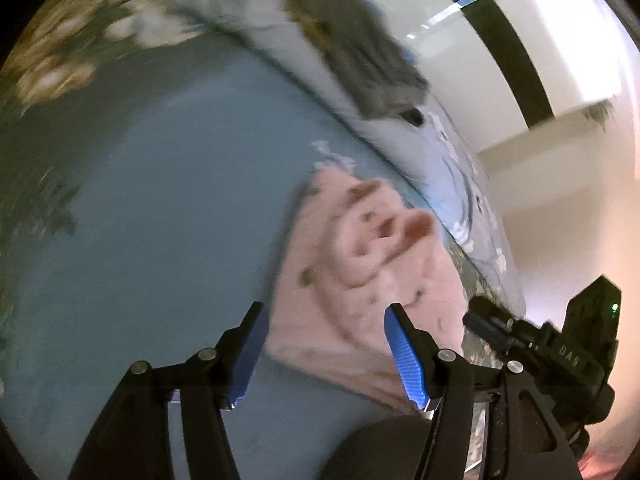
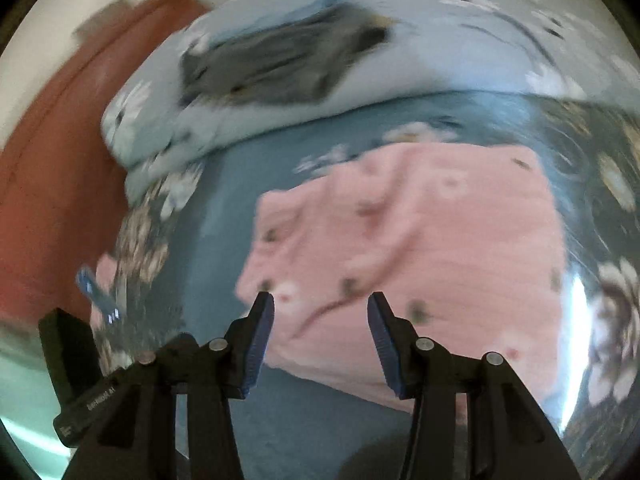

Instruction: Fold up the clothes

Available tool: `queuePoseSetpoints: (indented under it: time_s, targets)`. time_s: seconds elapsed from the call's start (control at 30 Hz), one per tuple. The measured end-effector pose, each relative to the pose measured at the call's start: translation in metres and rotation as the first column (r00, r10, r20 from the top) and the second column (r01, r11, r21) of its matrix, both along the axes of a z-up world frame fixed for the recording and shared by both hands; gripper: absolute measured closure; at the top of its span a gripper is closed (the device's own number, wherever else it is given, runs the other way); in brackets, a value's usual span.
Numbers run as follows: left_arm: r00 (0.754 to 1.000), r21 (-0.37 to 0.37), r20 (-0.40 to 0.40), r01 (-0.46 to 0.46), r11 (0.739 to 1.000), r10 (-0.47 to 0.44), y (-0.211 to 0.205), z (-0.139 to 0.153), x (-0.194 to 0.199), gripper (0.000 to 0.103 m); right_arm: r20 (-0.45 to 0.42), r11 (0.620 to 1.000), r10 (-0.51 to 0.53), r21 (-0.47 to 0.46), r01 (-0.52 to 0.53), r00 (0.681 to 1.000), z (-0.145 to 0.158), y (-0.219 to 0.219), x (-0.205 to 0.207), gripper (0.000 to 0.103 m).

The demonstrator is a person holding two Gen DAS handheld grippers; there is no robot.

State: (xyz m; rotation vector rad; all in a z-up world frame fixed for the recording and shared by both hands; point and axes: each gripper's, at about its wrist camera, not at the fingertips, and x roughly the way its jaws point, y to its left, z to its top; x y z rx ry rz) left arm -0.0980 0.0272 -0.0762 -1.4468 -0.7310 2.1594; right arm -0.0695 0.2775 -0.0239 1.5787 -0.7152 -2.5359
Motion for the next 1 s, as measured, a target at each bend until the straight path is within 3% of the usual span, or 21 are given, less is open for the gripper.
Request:
queuePoseSetpoints:
  time_s: [0.1, 0.2, 0.27, 0.33, 0.53, 0.8, 0.87, 0.93, 1.0]
  targets:
    - [0.990, -0.062, -0.068, 0.117, 0.991, -0.121, 0.041, 0.019, -0.019, 0.038, 0.017, 0.995, -0.080, -0.059, 0.081, 0.997, -0.008, 0.029, 0.011, 0.053]
    - [0.962, -0.165, -0.094, 0.239, 0.957, -0.257, 0.081, 0.022, -0.042, 0.036, 0.035, 0.984, -0.139, -0.108, 0.142, 0.990, -0.017, 0.050, 0.021, 0.053]
    - [0.942, -0.231, -0.084, 0.297, 0.926, -0.324, 0.100, 0.016, -0.051, 0.036, 0.044, 0.975, -0.172, -0.133, 0.176, 0.984, -0.021, 0.064, 0.029, 0.053]
    - [0.928, -0.226, -0.026, 0.356, 0.907, -0.371, 0.112, 0.002, -0.061, 0.036, 0.050, 0.968, -0.192, -0.154, 0.197, 0.980, -0.025, 0.074, 0.033, 0.053]
    - [0.925, -0.183, 0.062, 0.381, 0.906, -0.376, 0.126, -0.021, -0.069, 0.033, 0.072, 0.956, -0.212, -0.192, 0.222, 0.975, -0.040, 0.095, 0.035, 0.053]
    - [0.917, -0.267, 0.049, 0.394, 0.879, -0.396, 0.150, -0.025, -0.069, 0.032, 0.088, 0.941, -0.224, -0.239, 0.238, 0.971, -0.053, 0.104, 0.032, 0.053]
    - [0.924, -0.271, 0.021, 0.372, 0.888, -0.381, 0.147, -0.023, -0.067, 0.043, 0.092, 0.937, -0.229, -0.249, 0.245, 0.969, -0.055, 0.106, 0.033, 0.053]
    - [0.931, -0.302, -0.003, 0.347, 0.888, -0.365, 0.142, -0.021, -0.063, 0.067, 0.093, 0.934, -0.236, -0.254, 0.252, 0.967, -0.056, 0.107, 0.034, 0.053]
    - [0.936, -0.297, -0.013, 0.332, 0.895, -0.352, 0.135, -0.020, -0.061, 0.074, 0.095, 0.933, -0.237, -0.255, 0.254, 0.967, -0.056, 0.107, 0.035, 0.053]
